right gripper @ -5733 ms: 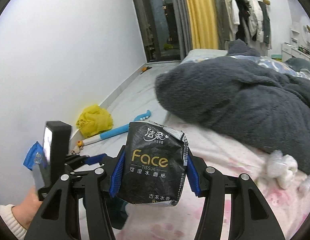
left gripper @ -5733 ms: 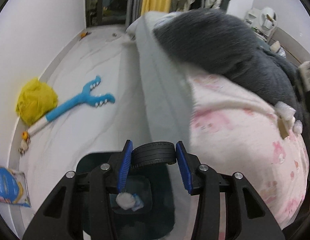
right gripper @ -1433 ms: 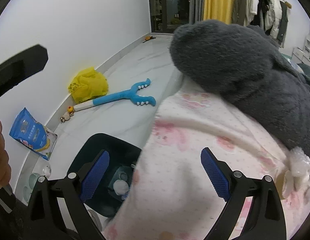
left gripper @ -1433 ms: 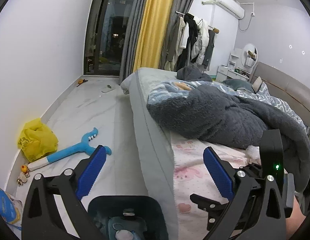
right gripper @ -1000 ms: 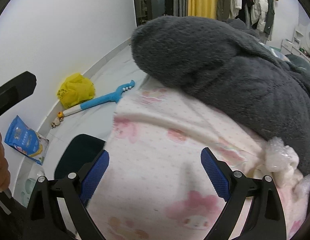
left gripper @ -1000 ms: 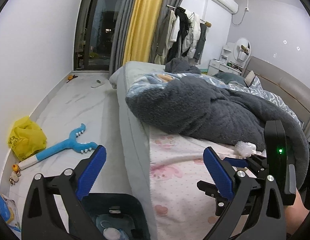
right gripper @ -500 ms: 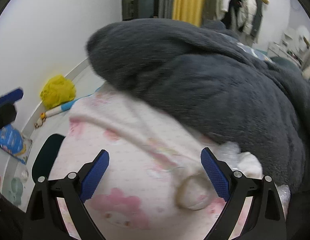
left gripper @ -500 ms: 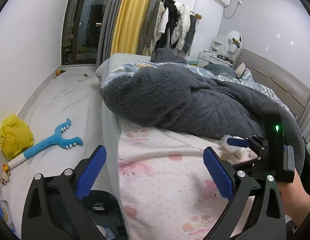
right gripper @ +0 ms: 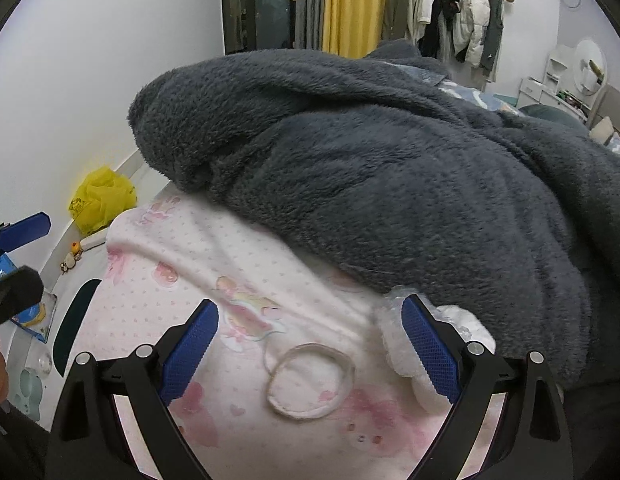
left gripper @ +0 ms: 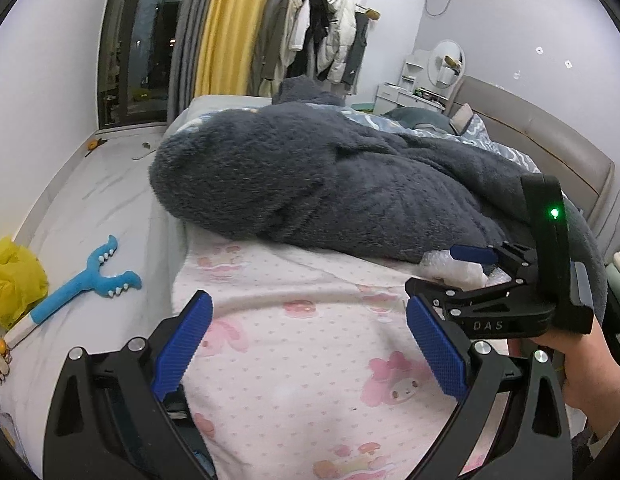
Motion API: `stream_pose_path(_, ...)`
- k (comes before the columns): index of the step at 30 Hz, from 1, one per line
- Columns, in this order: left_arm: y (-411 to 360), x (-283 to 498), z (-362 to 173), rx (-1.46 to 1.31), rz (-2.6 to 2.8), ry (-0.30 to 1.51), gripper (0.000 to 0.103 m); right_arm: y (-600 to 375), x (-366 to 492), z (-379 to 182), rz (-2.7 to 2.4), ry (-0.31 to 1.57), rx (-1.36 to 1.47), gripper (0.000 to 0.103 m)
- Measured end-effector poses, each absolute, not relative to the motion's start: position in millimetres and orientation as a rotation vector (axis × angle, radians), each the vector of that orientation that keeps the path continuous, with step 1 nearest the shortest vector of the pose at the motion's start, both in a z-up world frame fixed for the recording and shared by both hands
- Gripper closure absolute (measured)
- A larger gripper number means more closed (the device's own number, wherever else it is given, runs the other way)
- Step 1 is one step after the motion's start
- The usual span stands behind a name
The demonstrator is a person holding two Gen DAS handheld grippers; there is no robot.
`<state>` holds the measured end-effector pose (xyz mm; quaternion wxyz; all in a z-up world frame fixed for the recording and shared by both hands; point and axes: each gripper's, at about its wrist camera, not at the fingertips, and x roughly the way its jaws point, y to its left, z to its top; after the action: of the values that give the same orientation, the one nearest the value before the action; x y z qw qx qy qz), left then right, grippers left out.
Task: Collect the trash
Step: 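Close the right gripper on the white sock and bubble wrap and lift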
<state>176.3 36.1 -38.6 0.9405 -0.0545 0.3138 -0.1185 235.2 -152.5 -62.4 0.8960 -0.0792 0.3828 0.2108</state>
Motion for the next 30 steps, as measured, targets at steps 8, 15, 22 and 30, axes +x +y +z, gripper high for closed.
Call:
stream_pose_path(8, 22, 181, -42, -0.096, -0.260, 0.643, 0.004, -180, 243, -58, 0.385, 0.778, -0.140, 0.009)
stream_pose_path(15, 4, 186, -46, -0.087, -0.291, 0.655, 0.004, -208, 253, -60, 0.328, 0.790, -0.119, 0.009)
stream_pose_path(22, -22, 189, -50, -0.064, -0.327, 0.667, 0.004, -243, 259, -68, 0.309, 0.821, -0.028, 0.009)
stream_pose_path(30, -50, 192, -58, -0.008, -0.360, 0.678, 0.004, -286, 269, -90, 0.329, 0.891, 0.206, 0.040)
